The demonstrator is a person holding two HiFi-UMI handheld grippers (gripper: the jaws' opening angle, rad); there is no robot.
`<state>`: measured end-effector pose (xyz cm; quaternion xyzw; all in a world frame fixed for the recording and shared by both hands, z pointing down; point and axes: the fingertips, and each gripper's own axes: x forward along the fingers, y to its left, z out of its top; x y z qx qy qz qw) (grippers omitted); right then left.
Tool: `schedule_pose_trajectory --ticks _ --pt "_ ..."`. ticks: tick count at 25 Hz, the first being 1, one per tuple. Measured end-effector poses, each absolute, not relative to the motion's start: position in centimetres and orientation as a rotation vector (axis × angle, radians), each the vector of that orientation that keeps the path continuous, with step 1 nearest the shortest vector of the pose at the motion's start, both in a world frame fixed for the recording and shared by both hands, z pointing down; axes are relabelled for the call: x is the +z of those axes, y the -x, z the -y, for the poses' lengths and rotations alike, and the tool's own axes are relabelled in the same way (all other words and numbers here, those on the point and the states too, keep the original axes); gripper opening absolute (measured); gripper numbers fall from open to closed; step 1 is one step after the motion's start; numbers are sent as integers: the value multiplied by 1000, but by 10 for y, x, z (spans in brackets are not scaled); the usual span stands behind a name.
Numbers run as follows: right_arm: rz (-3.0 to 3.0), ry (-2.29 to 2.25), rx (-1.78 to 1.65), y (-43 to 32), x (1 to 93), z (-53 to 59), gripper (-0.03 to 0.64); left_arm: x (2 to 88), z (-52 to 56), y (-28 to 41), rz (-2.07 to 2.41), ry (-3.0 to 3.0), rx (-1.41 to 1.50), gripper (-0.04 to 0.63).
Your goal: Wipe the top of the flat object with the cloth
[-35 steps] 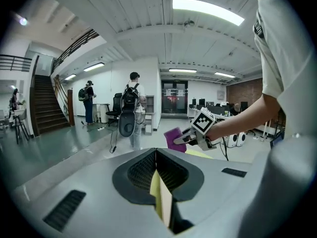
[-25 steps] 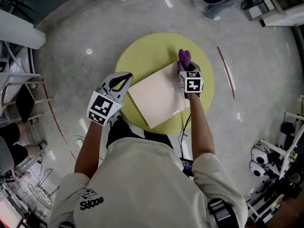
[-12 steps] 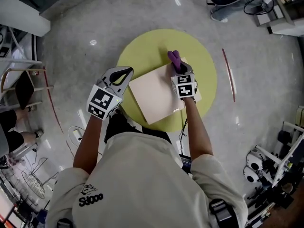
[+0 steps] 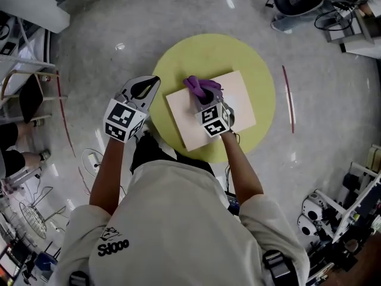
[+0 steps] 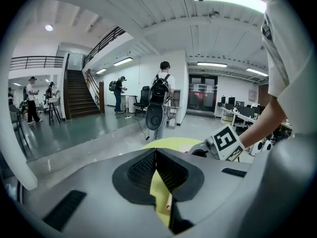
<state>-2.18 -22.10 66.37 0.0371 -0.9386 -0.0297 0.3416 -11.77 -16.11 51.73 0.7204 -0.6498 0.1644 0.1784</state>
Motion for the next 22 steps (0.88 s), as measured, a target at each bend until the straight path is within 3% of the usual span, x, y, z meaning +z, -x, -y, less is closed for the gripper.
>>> schedule_pose_trajectory --ticks 11,22 --pt "2201 327 -758 31 681 131 78 518 130 146 1913 -1945 457 6" --pt "2104 391 -946 20 685 140 77 522 124 142 1891 -1959 457 6"
